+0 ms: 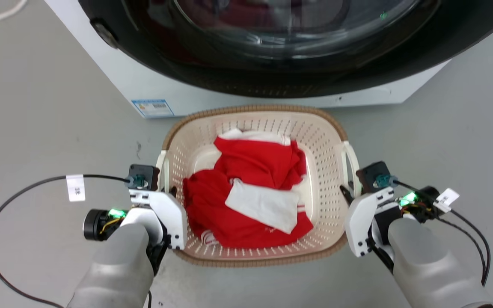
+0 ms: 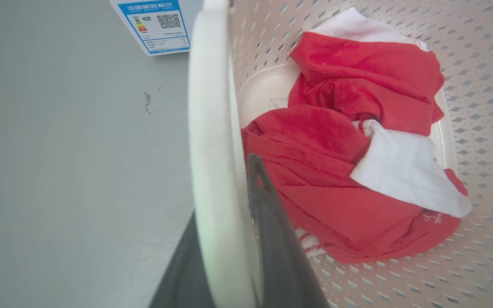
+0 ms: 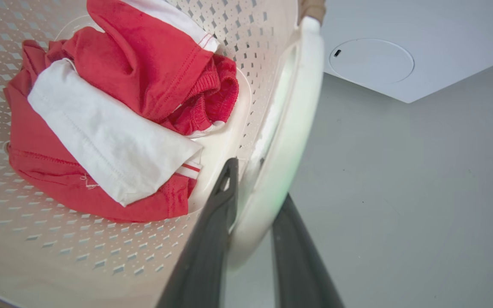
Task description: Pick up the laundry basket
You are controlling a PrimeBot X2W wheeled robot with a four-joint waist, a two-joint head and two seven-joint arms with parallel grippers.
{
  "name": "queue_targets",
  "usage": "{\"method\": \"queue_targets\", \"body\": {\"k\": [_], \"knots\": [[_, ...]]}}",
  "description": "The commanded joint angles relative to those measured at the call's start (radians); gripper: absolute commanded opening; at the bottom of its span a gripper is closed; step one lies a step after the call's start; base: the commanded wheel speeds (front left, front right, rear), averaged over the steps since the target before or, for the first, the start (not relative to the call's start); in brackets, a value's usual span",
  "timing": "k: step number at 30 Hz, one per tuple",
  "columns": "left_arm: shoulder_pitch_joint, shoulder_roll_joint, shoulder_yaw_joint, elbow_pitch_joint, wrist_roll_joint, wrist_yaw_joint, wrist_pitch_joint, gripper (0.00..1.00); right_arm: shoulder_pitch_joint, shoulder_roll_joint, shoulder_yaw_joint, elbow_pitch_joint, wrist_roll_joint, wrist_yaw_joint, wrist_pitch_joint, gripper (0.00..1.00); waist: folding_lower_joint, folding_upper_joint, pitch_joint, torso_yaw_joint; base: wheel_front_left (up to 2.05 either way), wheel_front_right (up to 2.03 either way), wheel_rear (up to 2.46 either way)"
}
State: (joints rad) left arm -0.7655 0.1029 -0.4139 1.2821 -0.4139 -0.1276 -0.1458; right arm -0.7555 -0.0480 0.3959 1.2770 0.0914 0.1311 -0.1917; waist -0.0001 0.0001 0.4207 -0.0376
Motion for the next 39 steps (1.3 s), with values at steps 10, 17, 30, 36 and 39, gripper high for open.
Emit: {"method": "queue_targets", "body": {"k": [10,17,30,36,39], "knots": [[0.091,0.013,-0.085,-0.013,-0.074,-0.004,0.059,0.0,0.08,-0.004,0.102,-0.004,0.097,-0.001,0.062,0.0,0.0001,-0.0001,-0.167,0.012,0.0,0.0,0.0],[0.152,0.016,-0.123,-0.014,-0.122,-0.004,0.071,0.0,0.123,-0.004,0.163,-0.004,0.152,-0.001,0.089,0.0,0.0001,-0.0001,-0.256,0.01,0.0,0.0,0.0],[0.244,0.023,-0.174,-0.01,-0.189,-0.004,0.087,0.0,0.213,-0.004,0.255,0.003,0.224,-0.001,0.148,0.0,0.0001,-0.0001,-0.394,-0.007,0.0,0.0,0.0],[0.266,0.017,-0.195,-0.009,-0.214,-0.004,0.102,0.0,0.231,-0.004,0.289,0.006,0.257,-0.001,0.176,0.0,0.0001,-0.0001,-0.426,-0.011,0.0,0.0,0.0],[0.266,0.013,-0.205,-0.009,-0.228,-0.004,0.106,0.0,0.234,-0.004,0.302,0.006,0.265,-0.001,0.182,0.0,0.0001,-0.0001,-0.435,-0.011,0.0,0.0,0.0]]}}
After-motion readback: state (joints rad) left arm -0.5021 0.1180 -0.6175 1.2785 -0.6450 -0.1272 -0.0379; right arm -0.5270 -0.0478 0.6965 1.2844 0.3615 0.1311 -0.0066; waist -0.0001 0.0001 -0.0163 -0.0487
